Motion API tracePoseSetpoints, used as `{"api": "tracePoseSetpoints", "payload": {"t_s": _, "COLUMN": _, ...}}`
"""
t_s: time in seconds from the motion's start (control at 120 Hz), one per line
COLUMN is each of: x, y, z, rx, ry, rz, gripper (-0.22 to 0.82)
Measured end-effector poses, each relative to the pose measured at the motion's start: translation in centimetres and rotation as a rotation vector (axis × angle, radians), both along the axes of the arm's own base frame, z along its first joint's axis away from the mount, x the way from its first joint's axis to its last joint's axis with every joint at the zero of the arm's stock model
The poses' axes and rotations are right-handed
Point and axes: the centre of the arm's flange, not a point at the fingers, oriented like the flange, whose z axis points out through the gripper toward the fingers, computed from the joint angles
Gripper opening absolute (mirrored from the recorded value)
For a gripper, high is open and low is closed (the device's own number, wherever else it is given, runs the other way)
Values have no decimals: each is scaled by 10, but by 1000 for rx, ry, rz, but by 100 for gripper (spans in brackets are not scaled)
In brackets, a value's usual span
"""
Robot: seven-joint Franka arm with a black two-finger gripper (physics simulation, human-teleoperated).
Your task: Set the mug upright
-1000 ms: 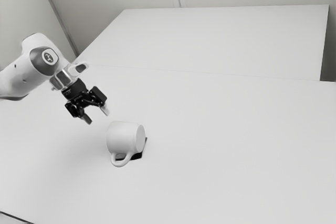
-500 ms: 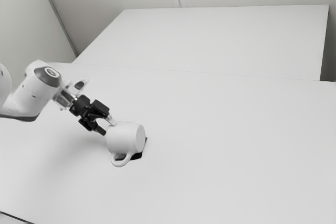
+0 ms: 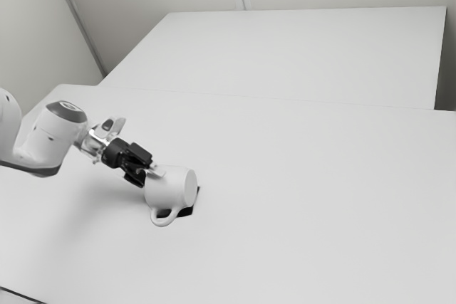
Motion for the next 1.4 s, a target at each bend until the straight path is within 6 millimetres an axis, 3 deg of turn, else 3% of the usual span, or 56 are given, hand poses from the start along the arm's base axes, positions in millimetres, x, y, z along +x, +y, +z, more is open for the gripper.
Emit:
{"api": "tracePoseSetpoints", "payload": {"t_s": 0.25, "x": 2, "y": -7, "z": 1, "rx": -42, "ry": -37, "rz": -23, "gripper": 2}}
{"api": "tracePoseSetpoints", "payload": {"t_s": 0.442, "x": 4, "y": -14, "z": 5, "rx": -53, "ry": -65, "rz": -48, "gripper": -10}}
{"api": "tracePoseSetpoints", "payload": {"t_s": 0.583, "x": 6, "y": -18, "z": 16, "rx": -47, "ry": -96, "rz": -65, "gripper": -11}}
{"api": "tracePoseSetpoints", "payload": {"t_s": 0.692, "x": 8, "y": -30, "z": 43, "rx": -8, "ry": -153, "rz": -103, "gripper": -12}}
{"api": "tracePoseSetpoints", "payload": {"t_s": 0.925, "x": 10, "y": -75, "z": 92, "rx": 327, "ry": -338, "rz": -332, "gripper": -12}}
{"api": "tracePoseSetpoints", "payload": {"t_s": 1.15, "x": 14, "y": -114, "z": 98, "rx": 643, "ry": -537, "rz": -537, "gripper": -11}}
{"api": "tracePoseSetpoints", "payload": {"t_s": 1.4, "x": 13, "y": -116, "z": 105, "rx": 836, "ry": -650, "rz": -689, "gripper": -12}}
